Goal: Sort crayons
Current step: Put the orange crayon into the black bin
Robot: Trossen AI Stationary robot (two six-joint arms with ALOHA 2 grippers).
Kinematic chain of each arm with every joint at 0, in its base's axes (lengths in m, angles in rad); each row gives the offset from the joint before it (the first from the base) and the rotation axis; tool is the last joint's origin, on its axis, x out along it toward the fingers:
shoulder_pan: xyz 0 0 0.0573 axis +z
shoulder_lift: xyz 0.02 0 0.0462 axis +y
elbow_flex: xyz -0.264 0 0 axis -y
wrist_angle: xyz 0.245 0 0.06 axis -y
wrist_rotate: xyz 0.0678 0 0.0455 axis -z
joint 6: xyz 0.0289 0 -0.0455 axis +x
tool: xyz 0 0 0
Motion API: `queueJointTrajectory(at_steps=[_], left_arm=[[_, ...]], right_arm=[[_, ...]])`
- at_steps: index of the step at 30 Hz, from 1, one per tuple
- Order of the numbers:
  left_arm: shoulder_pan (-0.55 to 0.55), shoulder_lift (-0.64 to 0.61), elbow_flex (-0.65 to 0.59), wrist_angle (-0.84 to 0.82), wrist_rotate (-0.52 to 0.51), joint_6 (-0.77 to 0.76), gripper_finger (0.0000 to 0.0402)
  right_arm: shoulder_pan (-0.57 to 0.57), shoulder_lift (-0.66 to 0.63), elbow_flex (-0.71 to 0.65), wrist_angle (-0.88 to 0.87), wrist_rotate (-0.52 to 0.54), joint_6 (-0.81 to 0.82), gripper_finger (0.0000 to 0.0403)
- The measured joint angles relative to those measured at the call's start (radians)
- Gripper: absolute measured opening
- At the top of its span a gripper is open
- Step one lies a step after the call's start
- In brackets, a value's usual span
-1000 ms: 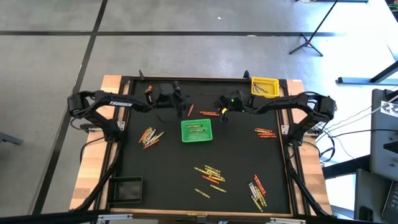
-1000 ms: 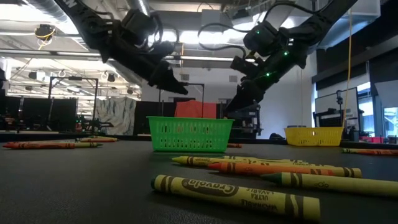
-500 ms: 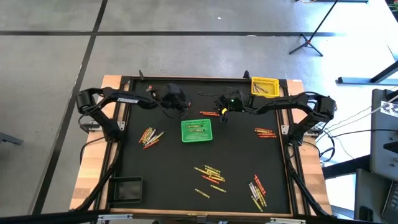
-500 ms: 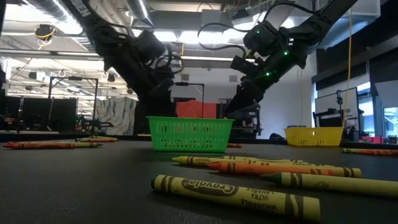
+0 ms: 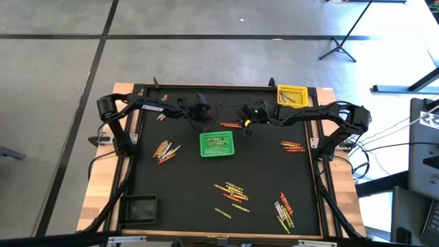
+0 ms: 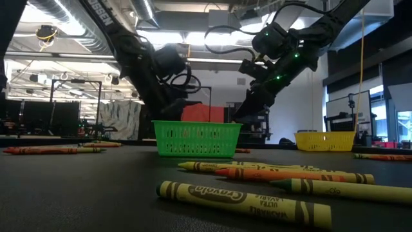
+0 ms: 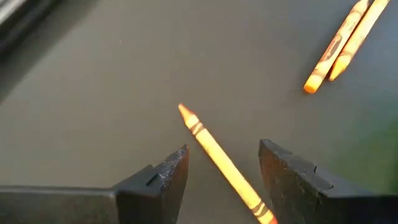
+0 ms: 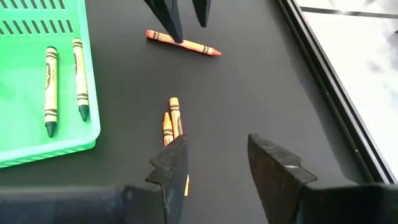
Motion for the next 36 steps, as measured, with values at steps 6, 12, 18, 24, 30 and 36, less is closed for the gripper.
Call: queueJointTrajectory(at_steps=[6, 12, 18, 24, 30, 36], left_arm=[[0.020, 0.038, 0.000, -0.026, -0.011, 0.002, 0.0179], [0.027, 0.040, 0.000, -0.038, -0.007, 0.053, 0.0173], [0.027, 0.040, 0.000, -0.039, 0.004, 0.053, 0.0153], [0.028, 0.040, 0.000, -0.047, 0.022, 0.084, 0.0126], [0.027, 0.040, 0.000, -0.049, 0.027, 0.110, 0.0088], [0.026, 0.040, 0.000, -0.050, 0.028, 0.129, 0.0054]], right_arm=[[0.000, 0.000, 0.000, 0.002, 0.000, 0.000, 0.0166], [0.000, 0.000, 0.000, 0.002, 0.000, 0.000, 0.0166], [0.000, 0.000, 0.000, 0.002, 0.000, 0.000, 0.0166], [0.000, 0.000, 0.000, 0.002, 0.000, 0.000, 0.0166], [0.000, 0.000, 0.000, 0.002, 0.000, 0.000, 0.0166], [0.000, 0.000, 0.000, 0.002, 0.000, 0.000, 0.0166]])
